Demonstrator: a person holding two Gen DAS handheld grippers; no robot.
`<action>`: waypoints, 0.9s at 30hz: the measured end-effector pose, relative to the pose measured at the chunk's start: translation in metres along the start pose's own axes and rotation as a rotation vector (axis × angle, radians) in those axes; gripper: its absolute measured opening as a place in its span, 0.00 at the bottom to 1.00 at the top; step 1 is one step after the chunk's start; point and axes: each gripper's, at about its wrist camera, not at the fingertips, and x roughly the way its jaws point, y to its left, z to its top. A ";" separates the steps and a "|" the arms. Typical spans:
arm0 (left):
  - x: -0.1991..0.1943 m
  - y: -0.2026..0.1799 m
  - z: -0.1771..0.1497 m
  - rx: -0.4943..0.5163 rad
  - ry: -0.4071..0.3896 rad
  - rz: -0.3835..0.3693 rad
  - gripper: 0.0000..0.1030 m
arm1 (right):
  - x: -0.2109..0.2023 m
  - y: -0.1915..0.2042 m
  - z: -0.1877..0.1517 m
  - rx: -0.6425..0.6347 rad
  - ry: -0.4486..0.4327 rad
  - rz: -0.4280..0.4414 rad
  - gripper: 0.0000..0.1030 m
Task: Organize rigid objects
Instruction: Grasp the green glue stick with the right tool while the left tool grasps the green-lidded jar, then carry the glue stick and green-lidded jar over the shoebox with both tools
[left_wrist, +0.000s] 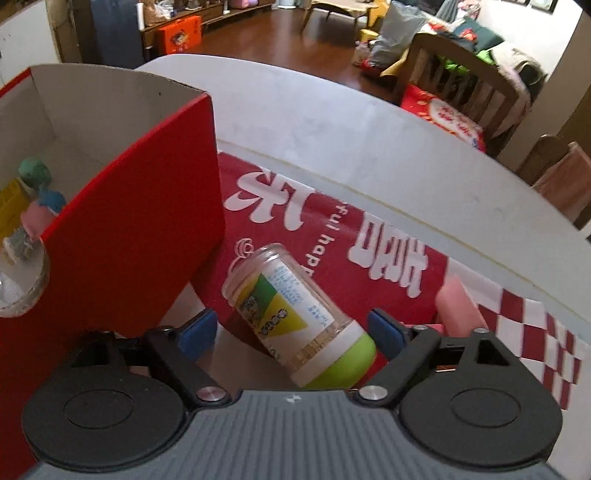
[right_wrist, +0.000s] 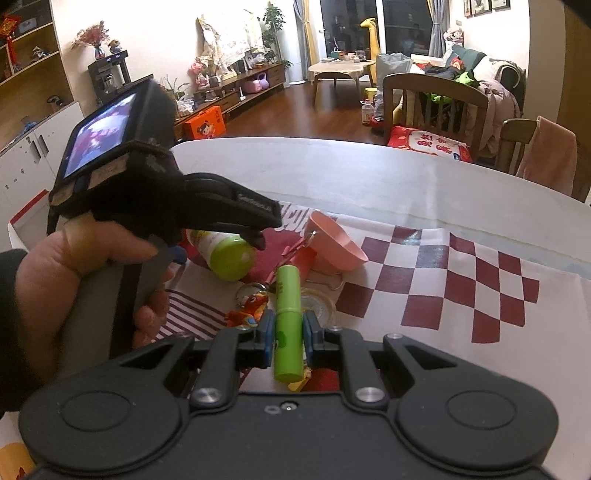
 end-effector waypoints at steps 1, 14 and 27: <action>-0.002 0.000 -0.001 0.006 -0.004 -0.016 0.72 | 0.000 0.000 0.001 0.002 0.001 -0.003 0.14; -0.037 0.011 -0.010 0.100 -0.031 -0.071 0.49 | -0.015 0.012 0.007 0.008 -0.004 -0.050 0.14; -0.111 0.050 -0.015 0.241 -0.048 -0.240 0.44 | -0.049 0.044 0.026 0.000 -0.062 -0.087 0.14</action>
